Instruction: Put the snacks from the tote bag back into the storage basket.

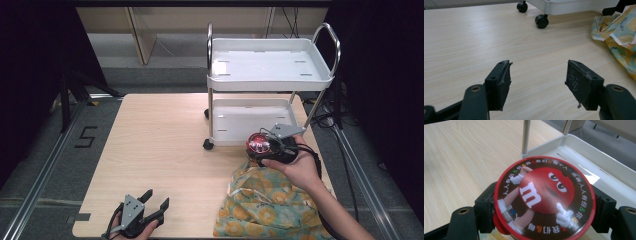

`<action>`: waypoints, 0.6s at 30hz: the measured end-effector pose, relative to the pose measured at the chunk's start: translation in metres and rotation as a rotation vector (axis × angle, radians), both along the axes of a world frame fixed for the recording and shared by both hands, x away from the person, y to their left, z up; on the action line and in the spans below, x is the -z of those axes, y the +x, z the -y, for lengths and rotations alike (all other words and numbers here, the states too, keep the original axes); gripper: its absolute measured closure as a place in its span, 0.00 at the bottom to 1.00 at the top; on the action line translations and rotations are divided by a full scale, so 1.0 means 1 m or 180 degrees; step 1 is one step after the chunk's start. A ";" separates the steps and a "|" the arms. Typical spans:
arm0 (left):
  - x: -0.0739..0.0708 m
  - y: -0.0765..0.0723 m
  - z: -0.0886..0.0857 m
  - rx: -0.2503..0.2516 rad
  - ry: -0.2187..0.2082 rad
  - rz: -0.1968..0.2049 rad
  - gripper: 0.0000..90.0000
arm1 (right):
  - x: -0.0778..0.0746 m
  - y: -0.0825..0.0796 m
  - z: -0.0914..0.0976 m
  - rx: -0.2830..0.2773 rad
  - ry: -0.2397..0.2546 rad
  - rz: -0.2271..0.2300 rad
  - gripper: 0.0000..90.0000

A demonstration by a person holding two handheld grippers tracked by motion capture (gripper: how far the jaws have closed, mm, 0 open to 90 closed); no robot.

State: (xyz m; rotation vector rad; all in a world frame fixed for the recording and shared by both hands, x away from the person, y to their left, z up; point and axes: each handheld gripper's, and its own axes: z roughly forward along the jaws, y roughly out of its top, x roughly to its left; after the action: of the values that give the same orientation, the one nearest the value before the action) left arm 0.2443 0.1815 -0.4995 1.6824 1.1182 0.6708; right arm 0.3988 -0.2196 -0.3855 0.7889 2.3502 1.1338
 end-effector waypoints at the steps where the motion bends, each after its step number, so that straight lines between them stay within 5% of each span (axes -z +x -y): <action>1: 0.000 0.000 0.000 0.0000 0.0001 0.0001 0.40 | 0.000 -0.001 -0.001 0.0037 0.0018 -0.0017 0.30; 18: 0.000 0.000 0.000 0.0005 0.0001 -0.0001 0.40 | 0.002 0.006 -0.002 0.0053 -0.0001 -0.0024 0.30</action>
State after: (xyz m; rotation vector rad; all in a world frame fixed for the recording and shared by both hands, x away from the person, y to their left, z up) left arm 0.2444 0.1815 -0.4994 1.6836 1.1170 0.6697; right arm 0.4044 -0.2172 -0.3880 0.8125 2.3454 1.1256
